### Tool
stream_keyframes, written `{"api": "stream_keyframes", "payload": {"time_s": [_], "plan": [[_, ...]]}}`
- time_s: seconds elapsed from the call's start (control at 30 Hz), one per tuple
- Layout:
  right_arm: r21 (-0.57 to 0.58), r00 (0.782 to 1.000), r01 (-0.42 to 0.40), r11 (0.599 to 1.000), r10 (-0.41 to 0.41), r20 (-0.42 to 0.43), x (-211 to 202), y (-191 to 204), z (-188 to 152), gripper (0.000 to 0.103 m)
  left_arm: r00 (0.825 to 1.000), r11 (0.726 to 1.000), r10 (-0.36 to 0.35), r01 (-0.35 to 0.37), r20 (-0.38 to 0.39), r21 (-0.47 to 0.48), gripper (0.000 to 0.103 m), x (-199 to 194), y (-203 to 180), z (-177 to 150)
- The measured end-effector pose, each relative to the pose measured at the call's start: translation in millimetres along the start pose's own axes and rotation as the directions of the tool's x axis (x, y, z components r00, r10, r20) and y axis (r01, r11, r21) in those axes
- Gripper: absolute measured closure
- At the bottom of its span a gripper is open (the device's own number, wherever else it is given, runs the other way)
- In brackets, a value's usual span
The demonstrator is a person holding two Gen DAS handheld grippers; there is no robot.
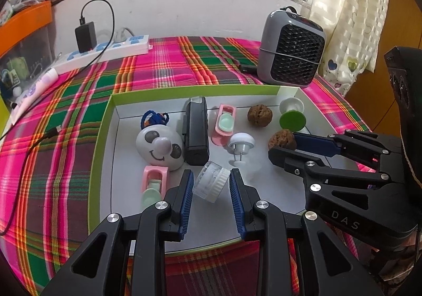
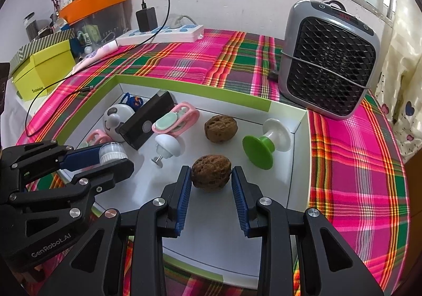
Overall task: Organize objects
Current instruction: 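Lower the white jar and walnut into the box and open both grippers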
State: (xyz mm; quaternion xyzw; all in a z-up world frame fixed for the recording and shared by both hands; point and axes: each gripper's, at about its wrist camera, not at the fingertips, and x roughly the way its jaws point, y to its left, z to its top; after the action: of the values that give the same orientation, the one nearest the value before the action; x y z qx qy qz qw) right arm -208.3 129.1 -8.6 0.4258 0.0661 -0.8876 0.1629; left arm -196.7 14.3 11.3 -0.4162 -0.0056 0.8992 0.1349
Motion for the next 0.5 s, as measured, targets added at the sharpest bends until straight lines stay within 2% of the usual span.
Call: {"api": "stream_keyframes", "payload": {"time_s": [0.5], "plan": [[-0.004,1.000,0.000,1.000,0.000,0.001,0.9,-0.5,0.4,0.070,1.000,1.000,0.001,-0.001,-0.003,-0.004,0.077,1.4,0.1,0.0]]}}
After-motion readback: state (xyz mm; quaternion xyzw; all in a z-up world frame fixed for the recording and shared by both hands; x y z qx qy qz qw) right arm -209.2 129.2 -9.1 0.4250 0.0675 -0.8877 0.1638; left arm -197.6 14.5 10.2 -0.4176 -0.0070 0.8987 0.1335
